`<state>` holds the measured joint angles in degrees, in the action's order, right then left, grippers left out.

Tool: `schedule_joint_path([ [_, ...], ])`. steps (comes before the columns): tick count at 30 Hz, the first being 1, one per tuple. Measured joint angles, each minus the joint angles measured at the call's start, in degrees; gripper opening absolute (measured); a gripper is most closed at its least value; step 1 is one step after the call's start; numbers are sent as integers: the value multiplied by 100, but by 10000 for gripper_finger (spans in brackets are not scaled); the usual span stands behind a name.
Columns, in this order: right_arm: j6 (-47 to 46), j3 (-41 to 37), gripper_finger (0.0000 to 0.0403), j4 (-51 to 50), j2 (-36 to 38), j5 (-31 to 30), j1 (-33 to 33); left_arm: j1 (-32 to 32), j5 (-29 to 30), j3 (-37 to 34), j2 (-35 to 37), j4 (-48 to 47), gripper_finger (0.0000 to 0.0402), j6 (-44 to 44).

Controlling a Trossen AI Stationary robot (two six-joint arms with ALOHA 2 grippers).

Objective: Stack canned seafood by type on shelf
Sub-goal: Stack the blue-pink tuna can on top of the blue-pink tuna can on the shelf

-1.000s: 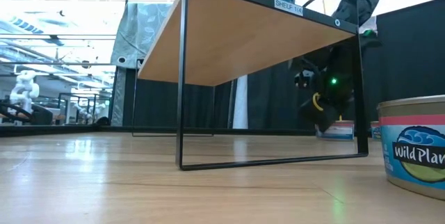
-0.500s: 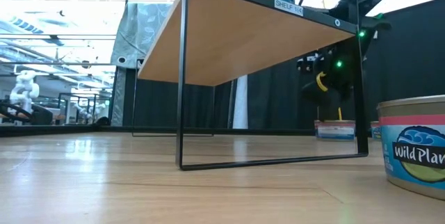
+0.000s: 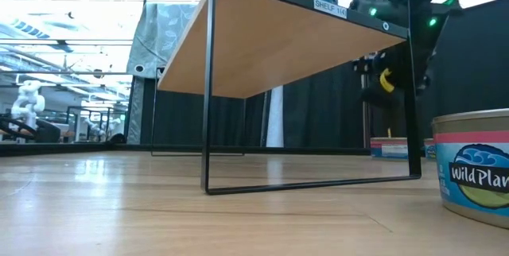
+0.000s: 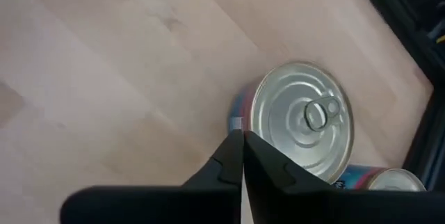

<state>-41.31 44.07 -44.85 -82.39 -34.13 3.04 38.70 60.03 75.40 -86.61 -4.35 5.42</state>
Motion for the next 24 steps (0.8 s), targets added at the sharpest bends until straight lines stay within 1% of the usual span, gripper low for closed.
schedule_joint_path([
  [3, -319, 2, 1, -267, 320, -63, -65, -2, 0, 0, 0, -3, 306, -4],
  [6, -603, -66, 1, -504, 534, -361, -80, -2, 0, 0, 0, -3, 306, -20],
  [8, -688, -265, 1, -400, 603, -437, -47, -2, 0, 0, 0, -3, 306, -24],
  [12, -756, -732, 0, 243, 574, -298, 28, -2, 0, 0, 0, -1, 306, -25],
  [16, -762, -1063, 0, 755, 535, -326, 76, -4, 0, 0, 0, 64, 306, -28],
  [19, -839, -1126, 0, 763, 533, -380, 68, -4, 0, 0, 0, 102, 306, -29],
  [24, -910, -1134, 0, 747, 531, -266, -52, -4, 0, 0, 0, 103, 306, -25],
])
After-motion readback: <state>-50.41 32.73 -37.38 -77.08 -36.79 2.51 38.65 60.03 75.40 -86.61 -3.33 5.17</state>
